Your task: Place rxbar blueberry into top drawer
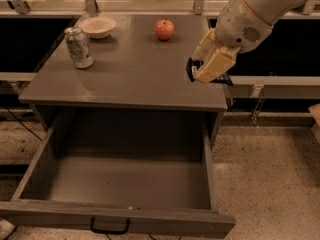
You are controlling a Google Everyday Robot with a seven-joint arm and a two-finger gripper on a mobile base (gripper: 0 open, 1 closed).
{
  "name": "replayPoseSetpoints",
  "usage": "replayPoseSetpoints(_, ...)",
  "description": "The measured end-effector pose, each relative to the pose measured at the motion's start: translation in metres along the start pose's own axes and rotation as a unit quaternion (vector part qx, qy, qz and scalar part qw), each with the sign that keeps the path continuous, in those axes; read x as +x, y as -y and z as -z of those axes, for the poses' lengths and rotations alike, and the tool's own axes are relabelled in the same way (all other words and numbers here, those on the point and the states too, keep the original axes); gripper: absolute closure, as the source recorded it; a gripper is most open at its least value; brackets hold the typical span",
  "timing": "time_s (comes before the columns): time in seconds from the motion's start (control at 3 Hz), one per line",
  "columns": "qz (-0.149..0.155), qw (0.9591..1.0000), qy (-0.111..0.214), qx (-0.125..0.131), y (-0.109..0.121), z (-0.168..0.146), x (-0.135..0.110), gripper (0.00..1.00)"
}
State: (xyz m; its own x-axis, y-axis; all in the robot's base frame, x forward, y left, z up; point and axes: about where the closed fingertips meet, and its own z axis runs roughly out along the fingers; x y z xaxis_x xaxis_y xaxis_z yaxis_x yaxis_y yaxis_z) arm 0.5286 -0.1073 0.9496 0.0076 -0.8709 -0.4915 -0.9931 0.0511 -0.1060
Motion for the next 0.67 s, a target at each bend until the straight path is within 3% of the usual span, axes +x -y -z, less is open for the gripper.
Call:
replayPoseSetpoints(0.33,0.030,0.9993,0.011,-0.016,-0.0309,-0.0049,-0.0179,1.00)
replayPoseSetpoints(0.67,0.030,0.9993,0.012,-0.017,-0.0308,-0.0051,-0.0178,1.00)
